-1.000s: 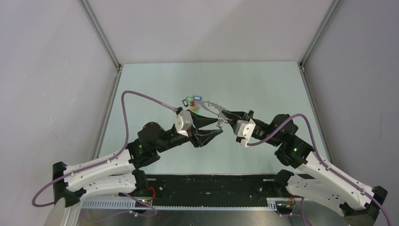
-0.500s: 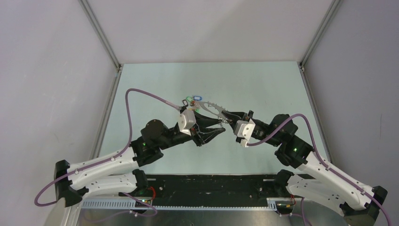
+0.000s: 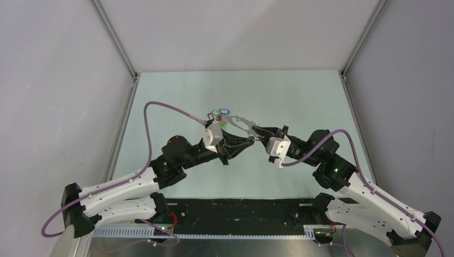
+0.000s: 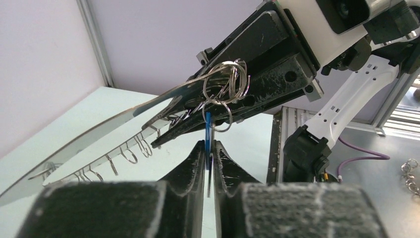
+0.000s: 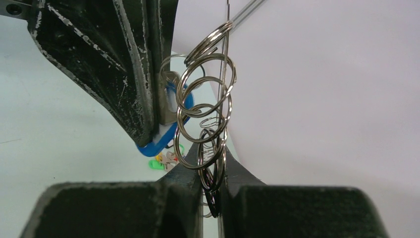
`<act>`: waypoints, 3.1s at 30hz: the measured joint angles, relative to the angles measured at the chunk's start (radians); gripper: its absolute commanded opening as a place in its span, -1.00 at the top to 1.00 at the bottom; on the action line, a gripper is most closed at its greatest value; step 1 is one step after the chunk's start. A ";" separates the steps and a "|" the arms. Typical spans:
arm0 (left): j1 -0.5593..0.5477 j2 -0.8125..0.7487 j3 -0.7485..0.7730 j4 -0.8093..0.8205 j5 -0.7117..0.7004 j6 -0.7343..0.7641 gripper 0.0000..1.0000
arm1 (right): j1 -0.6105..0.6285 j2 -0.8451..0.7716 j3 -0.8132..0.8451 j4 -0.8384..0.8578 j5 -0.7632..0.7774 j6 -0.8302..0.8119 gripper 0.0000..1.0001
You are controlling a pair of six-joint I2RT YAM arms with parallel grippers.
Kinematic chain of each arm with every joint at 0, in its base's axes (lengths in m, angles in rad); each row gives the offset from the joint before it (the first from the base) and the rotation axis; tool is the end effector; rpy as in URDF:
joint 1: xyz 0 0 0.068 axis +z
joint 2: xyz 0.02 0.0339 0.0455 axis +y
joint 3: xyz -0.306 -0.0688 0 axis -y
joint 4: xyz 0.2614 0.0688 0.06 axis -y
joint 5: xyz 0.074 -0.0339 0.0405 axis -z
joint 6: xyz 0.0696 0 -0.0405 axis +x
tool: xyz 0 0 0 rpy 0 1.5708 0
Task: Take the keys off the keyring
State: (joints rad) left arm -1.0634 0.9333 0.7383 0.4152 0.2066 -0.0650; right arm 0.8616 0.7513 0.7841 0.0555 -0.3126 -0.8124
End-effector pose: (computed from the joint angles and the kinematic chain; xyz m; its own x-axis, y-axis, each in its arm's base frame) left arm 0.1064 -0.2208 0.3987 0.0440 -0.2100 -0.9767 0.9576 0.2876 -0.0187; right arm 0.1110 0.1622 0.4033 0.7085 -0.2351 -0.6654 -0.5921 0.3149 -0.7418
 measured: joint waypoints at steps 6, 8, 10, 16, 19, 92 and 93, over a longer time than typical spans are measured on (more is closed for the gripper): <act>0.006 -0.001 0.000 0.017 0.034 -0.007 0.99 | 0.000 0.000 0.000 0.000 -0.002 0.000 1.00; 0.006 -0.007 -0.003 0.018 0.037 -0.007 1.00 | 0.000 0.000 0.000 0.000 -0.002 0.000 1.00; 0.006 -0.021 -0.011 0.018 0.039 -0.010 1.00 | 0.000 0.002 0.000 0.000 0.002 0.006 1.00; 0.015 -0.079 -0.020 -0.050 0.029 -0.042 1.00 | -0.003 0.019 0.002 -0.024 0.048 0.039 1.00; 0.021 -0.090 0.010 -0.167 0.017 -0.060 1.00 | -0.006 0.027 0.001 -0.043 0.076 0.071 0.97; -0.144 0.587 1.173 -1.751 -0.444 0.320 1.00 | 0.015 0.008 -0.278 0.399 -0.089 0.644 0.10; -0.146 0.587 1.175 -1.751 -0.444 0.320 1.00 | 0.019 0.018 -0.275 0.402 -0.089 0.644 0.11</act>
State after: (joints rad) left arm -1.2091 1.5200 1.9137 -1.3354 -0.2375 0.2550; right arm 0.8806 0.7689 0.5095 0.4576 -0.4015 -0.1688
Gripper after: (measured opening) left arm 0.017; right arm 0.455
